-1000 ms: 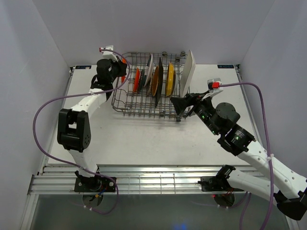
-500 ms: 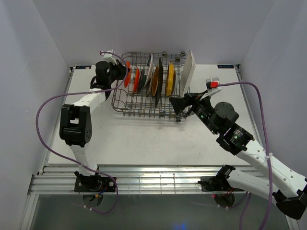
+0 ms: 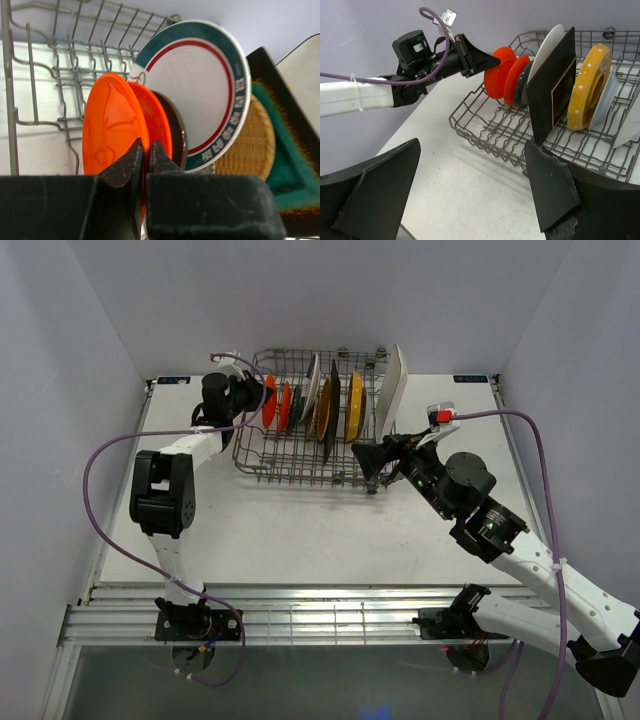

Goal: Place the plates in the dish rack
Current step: Insert the plate into the dish rack.

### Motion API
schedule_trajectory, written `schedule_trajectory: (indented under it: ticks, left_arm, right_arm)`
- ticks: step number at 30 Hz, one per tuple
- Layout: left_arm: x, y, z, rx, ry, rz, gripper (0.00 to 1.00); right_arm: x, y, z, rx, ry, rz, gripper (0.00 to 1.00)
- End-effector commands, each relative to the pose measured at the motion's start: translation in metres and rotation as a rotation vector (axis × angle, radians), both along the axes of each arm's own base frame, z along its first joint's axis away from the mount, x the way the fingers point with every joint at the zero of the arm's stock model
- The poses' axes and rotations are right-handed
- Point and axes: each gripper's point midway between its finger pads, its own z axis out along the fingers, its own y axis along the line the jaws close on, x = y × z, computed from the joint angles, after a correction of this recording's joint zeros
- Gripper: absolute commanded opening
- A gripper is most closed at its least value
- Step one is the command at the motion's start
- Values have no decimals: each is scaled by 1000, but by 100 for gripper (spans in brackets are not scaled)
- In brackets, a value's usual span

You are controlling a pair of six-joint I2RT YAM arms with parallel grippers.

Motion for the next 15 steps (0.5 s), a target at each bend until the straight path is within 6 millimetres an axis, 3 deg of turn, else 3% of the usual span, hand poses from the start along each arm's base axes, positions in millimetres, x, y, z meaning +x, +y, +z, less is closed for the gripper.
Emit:
schedule_trajectory:
  ticks: [1,15]
  left_arm:
    - [1,5,17,-12,-52,6,0]
    - [4,8,-3,-1,-37,30,0]
  right_arm:
    - [0,1,10,21,-43,5,90]
    - [-2,2,11,24,-47,16,90]
